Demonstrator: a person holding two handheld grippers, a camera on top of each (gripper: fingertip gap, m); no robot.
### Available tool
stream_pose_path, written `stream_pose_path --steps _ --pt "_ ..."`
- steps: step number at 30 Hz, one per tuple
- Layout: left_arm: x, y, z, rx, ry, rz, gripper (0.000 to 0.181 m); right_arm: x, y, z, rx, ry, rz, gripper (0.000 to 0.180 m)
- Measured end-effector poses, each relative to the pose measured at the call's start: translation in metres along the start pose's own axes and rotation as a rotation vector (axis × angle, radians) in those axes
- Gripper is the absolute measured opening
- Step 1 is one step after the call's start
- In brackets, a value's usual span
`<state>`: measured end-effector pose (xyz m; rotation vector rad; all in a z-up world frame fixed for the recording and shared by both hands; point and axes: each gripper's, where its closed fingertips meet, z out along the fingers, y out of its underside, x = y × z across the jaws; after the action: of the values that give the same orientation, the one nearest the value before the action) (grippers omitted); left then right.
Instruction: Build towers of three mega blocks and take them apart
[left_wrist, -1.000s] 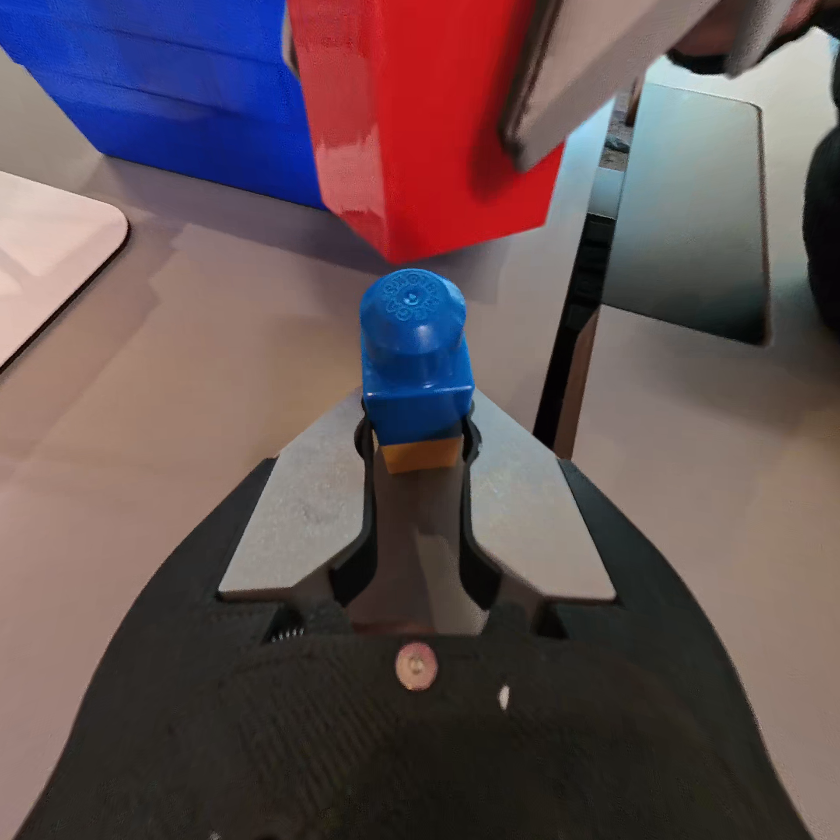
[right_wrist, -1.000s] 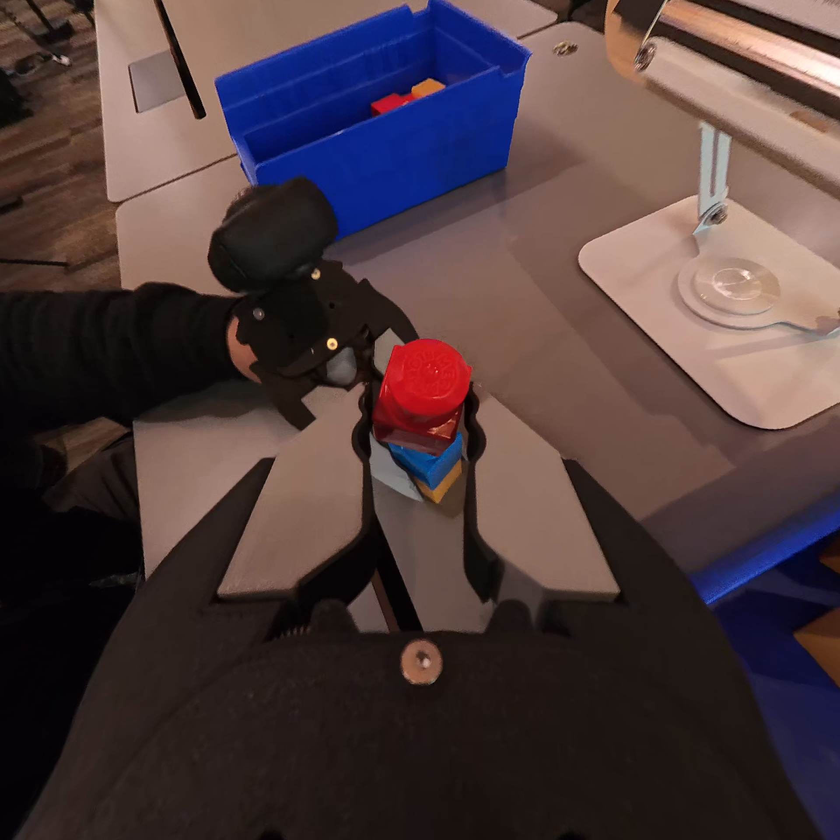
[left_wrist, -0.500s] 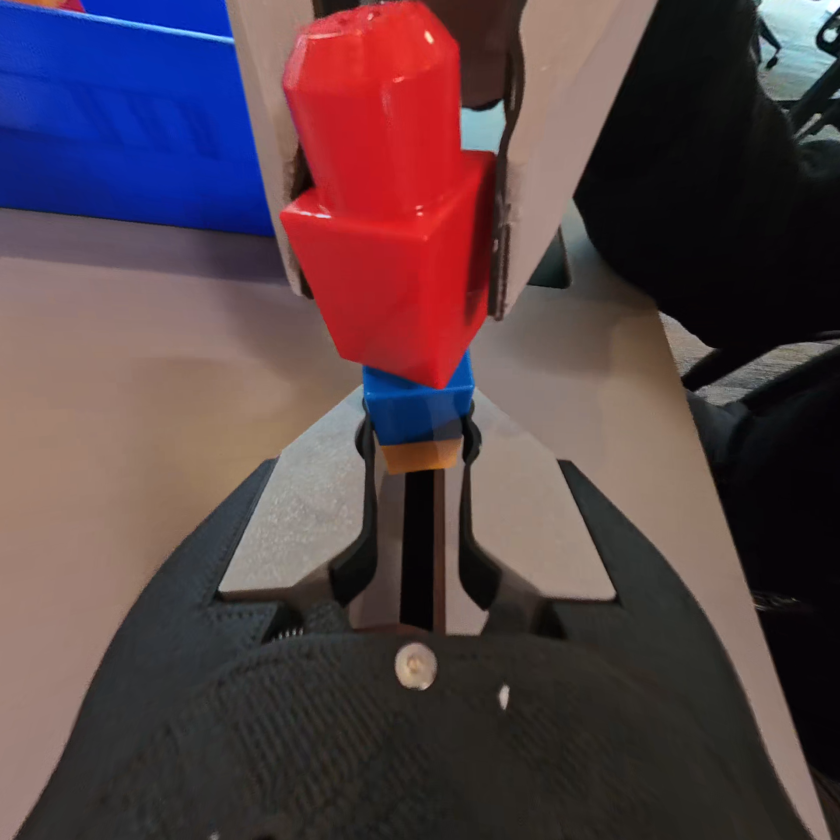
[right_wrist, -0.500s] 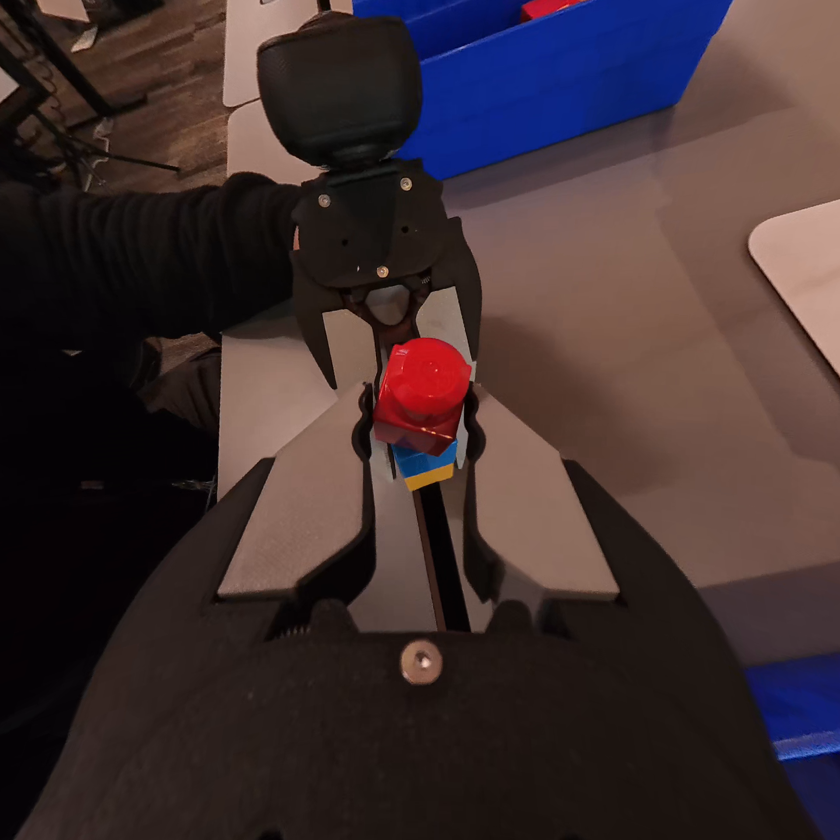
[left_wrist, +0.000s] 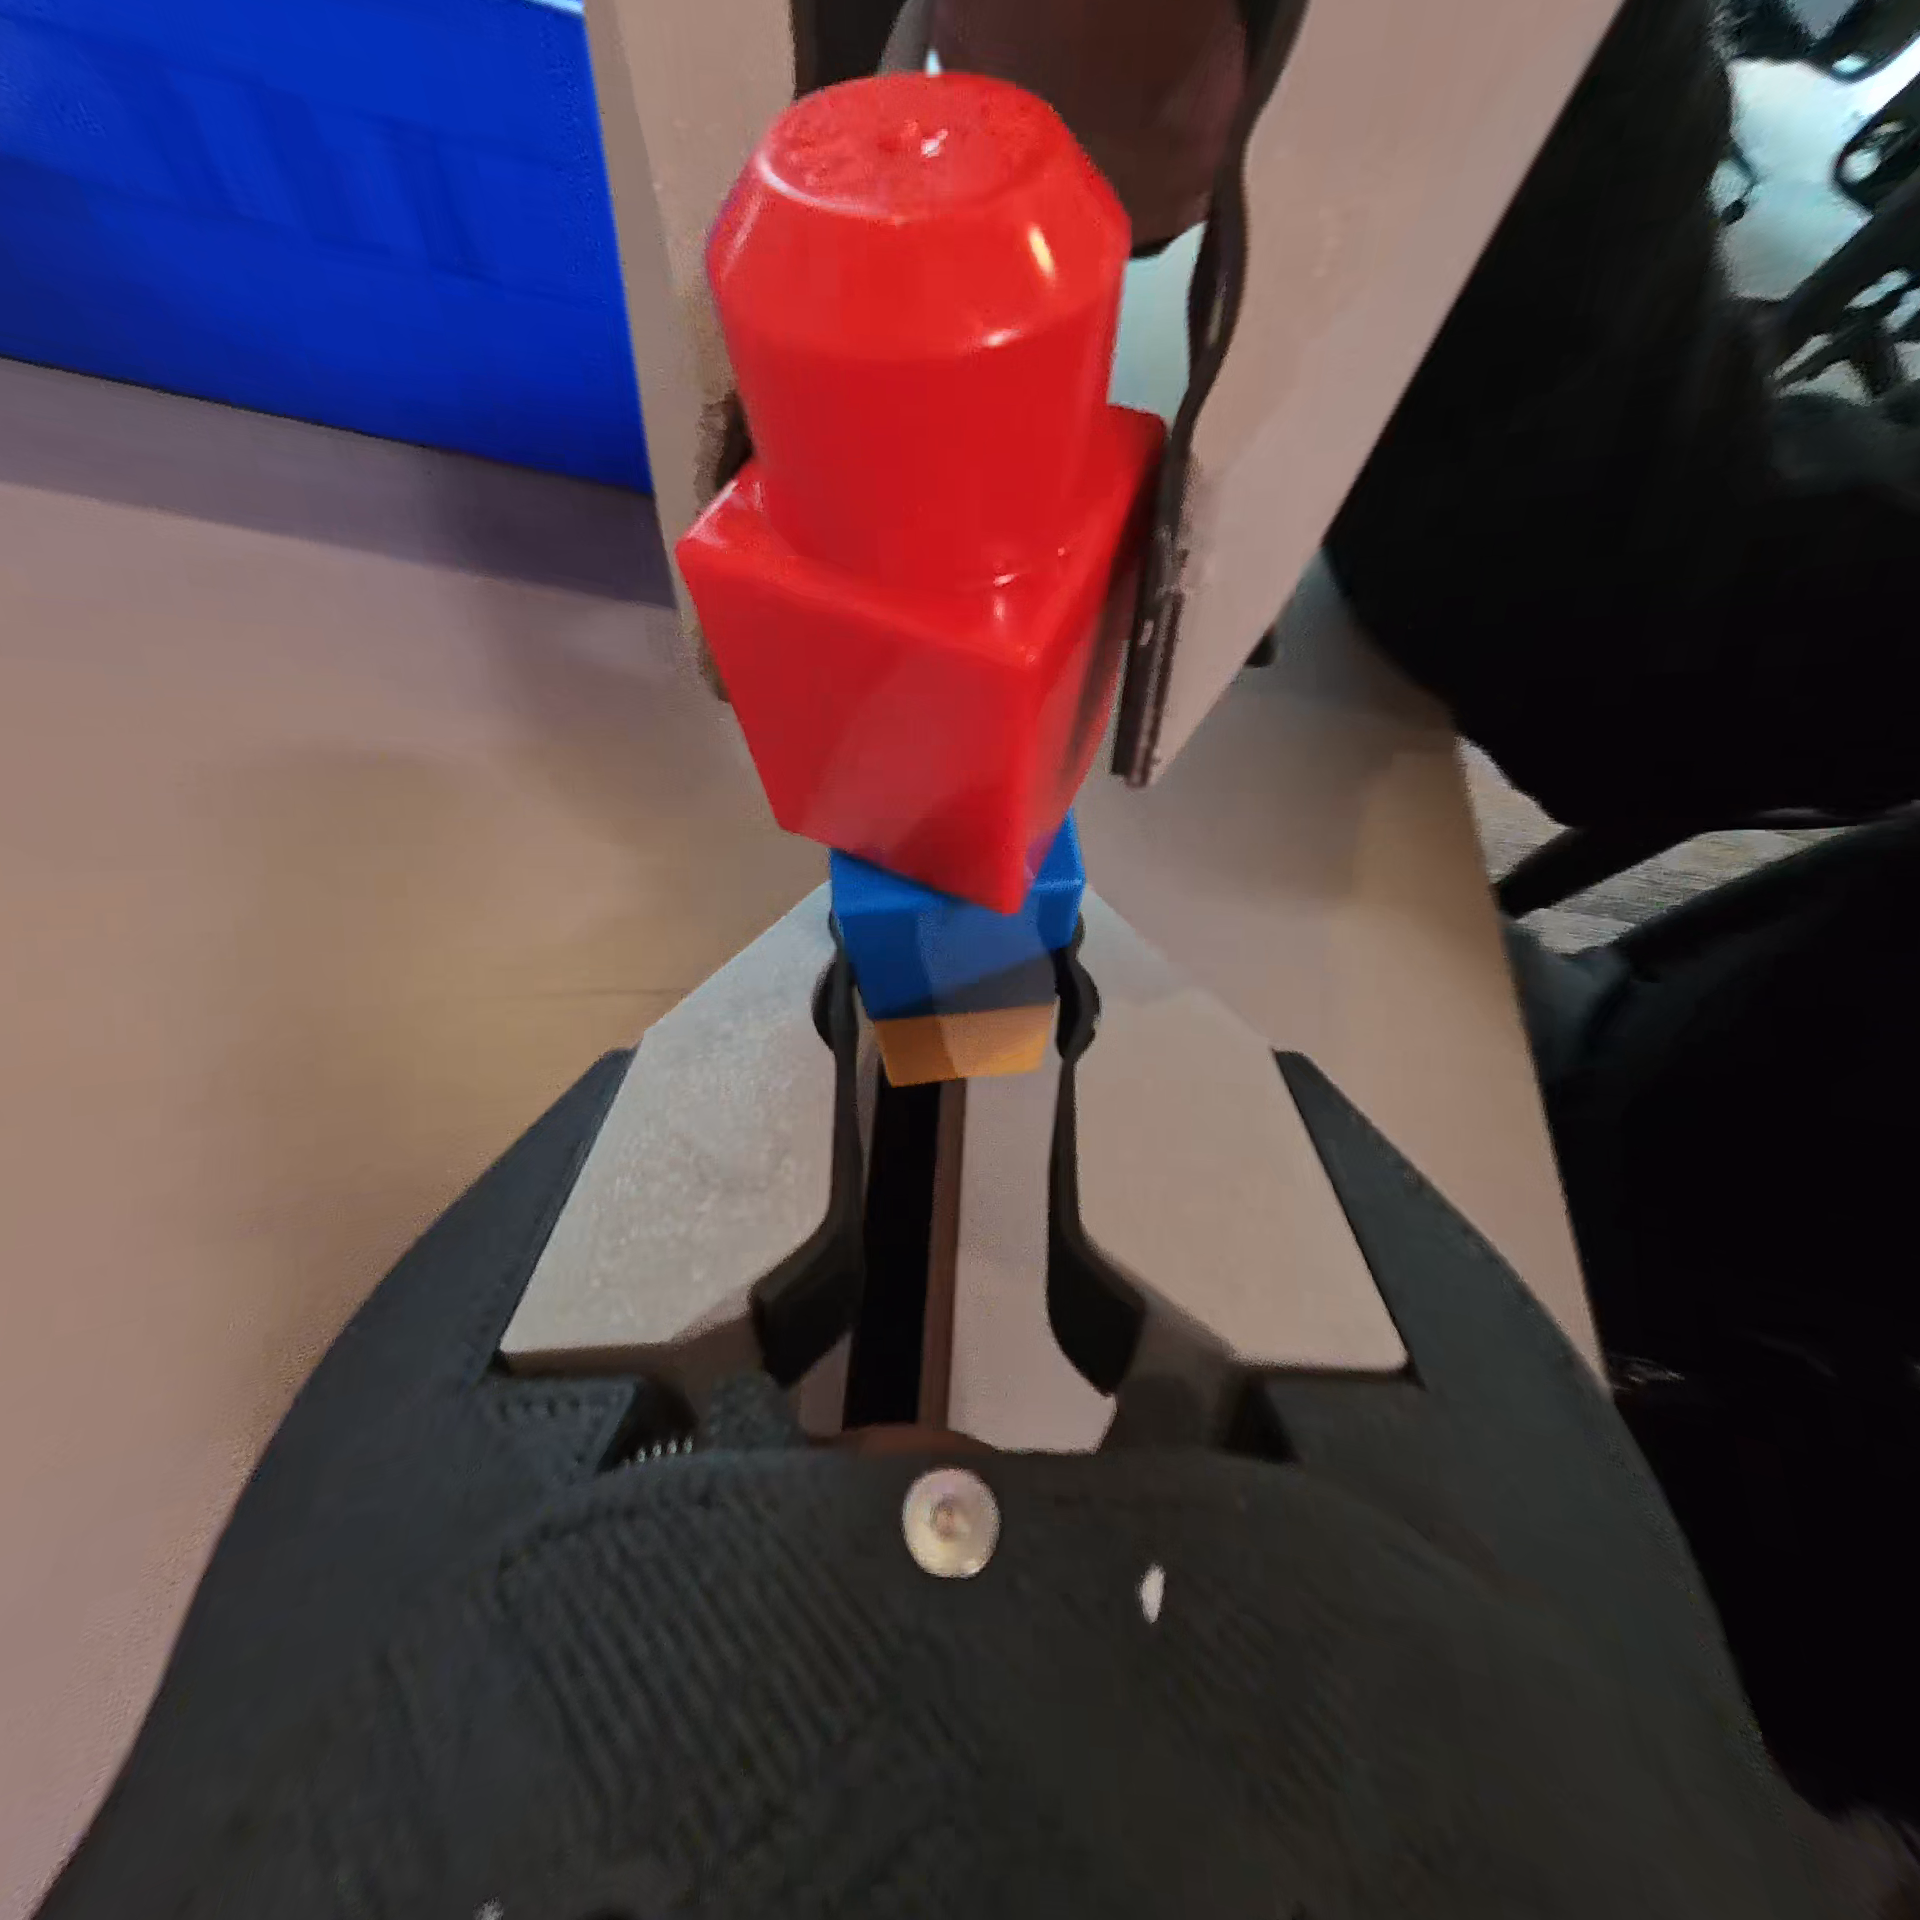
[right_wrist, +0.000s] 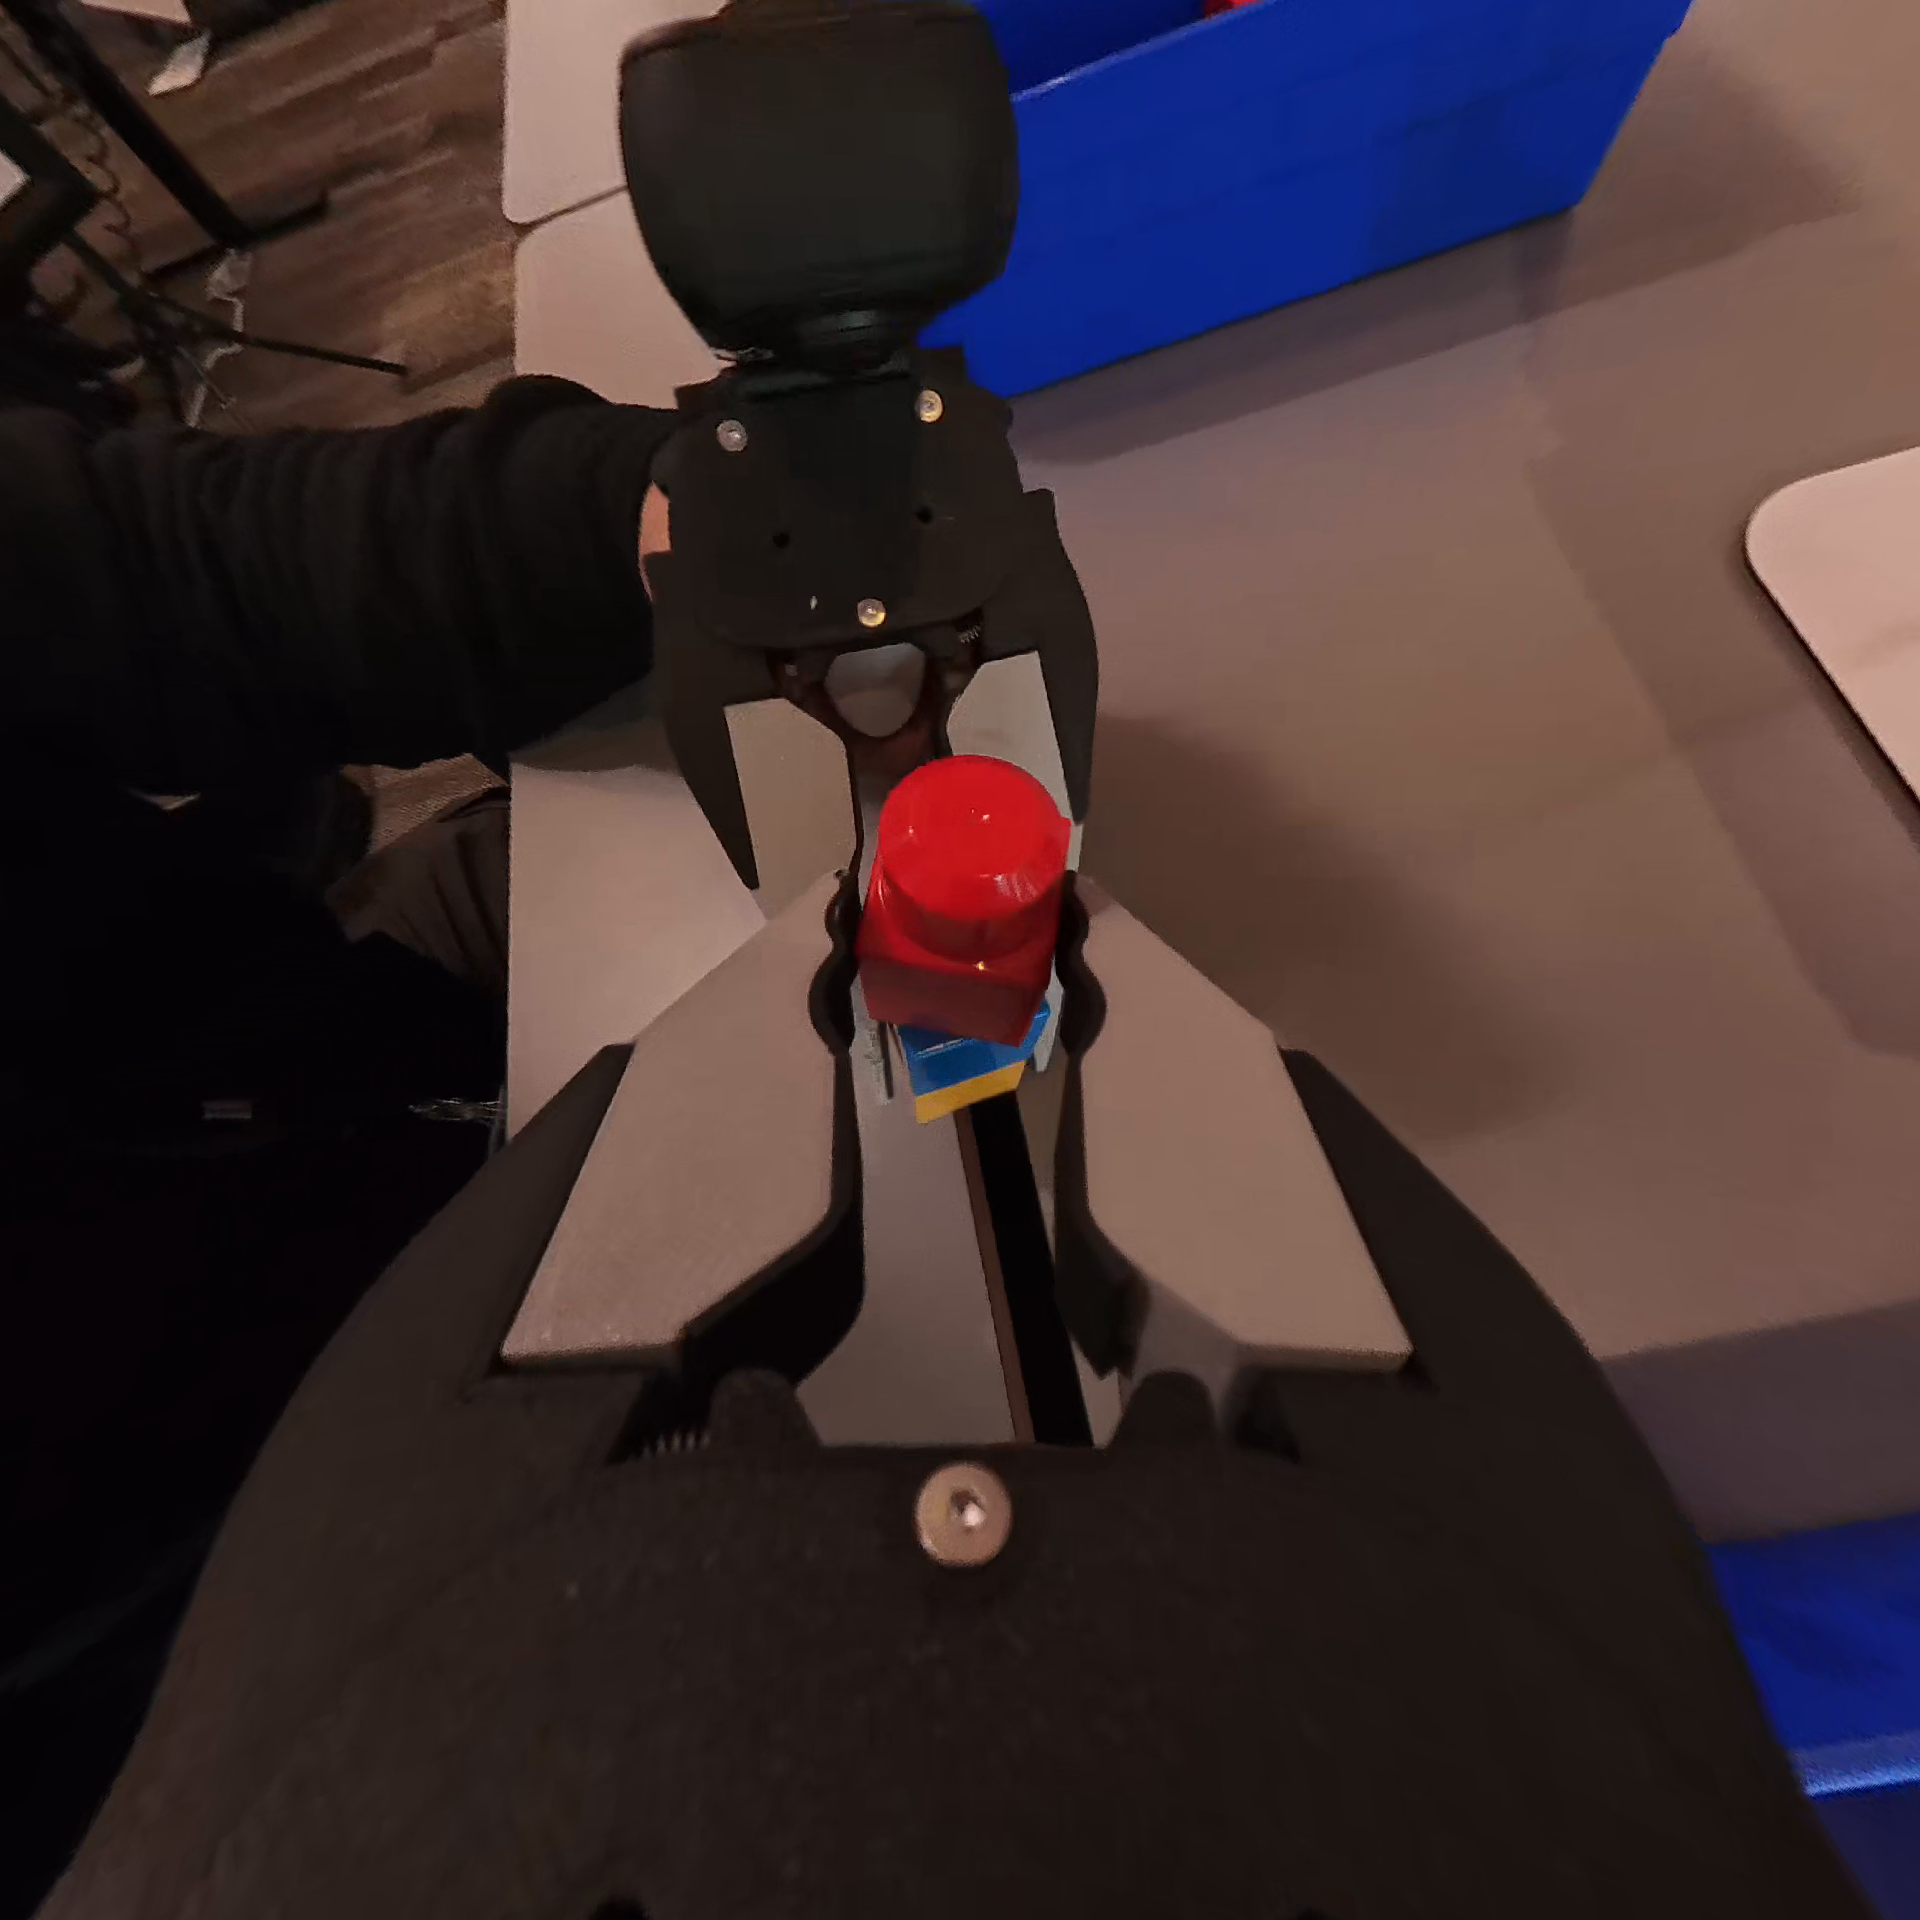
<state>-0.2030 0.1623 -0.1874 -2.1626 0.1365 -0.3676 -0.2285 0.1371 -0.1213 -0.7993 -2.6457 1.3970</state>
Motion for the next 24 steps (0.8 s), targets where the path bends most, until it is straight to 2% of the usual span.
stream_pose_path --steps 6,11,18,21,24 --pt "0.036 -0.004 -0.004 0.043 0.23 -0.031 0.034 -0.024 0.0 -0.004 0.022 -0.158 -0.045 0.035" --pt "0.032 -0.004 -0.003 0.043 0.215 -0.043 0.034 -0.021 0.001 -0.003 0.028 -0.176 -0.009 0.035" --pt "0.011 -0.004 -0.002 0.029 0.068 -0.078 0.034 -0.006 0.003 -0.003 0.021 -0.098 0.046 0.033" --pt "0.022 -0.005 -0.004 0.037 0.135 -0.064 0.034 -0.016 0.001 -0.004 0.034 -0.155 0.019 0.034" --pt "0.049 -0.016 -0.012 0.095 0.289 -0.037 0.034 -0.039 -0.009 -0.013 0.091 -0.28 -0.009 0.034"
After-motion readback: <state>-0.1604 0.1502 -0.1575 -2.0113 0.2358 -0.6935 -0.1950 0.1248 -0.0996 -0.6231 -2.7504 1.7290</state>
